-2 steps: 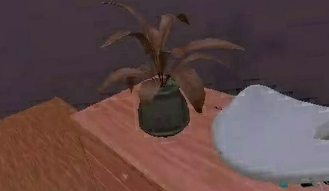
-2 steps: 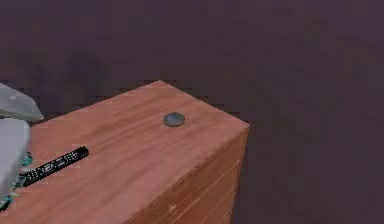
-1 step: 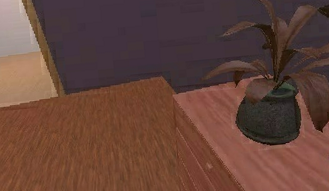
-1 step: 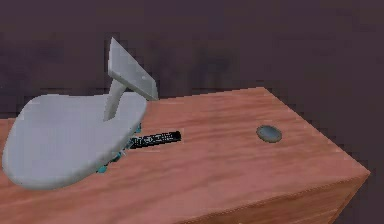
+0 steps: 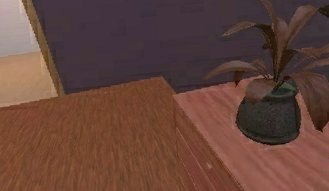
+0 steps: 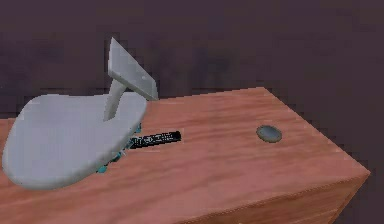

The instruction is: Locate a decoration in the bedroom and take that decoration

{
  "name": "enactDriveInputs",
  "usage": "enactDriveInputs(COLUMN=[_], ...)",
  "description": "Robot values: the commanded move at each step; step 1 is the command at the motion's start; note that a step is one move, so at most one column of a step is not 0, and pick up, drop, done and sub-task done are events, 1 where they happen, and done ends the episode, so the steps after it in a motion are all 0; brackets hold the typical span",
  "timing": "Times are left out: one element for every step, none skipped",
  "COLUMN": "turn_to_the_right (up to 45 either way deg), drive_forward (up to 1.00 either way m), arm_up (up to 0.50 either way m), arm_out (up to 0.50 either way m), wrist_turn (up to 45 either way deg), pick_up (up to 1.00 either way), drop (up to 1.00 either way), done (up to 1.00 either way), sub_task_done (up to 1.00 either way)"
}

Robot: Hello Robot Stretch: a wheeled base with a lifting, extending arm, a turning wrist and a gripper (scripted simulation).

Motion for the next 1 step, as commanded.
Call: enactDriveInputs(turn_to_the_right=[0.0], drive_forward=[0.00], arm_up=[0.38], arm_out=[0.00], wrist_turn=[0.0], pick_up=[0.00], drop=[0.00], done=[0.00], sub_task_done=[0.00])
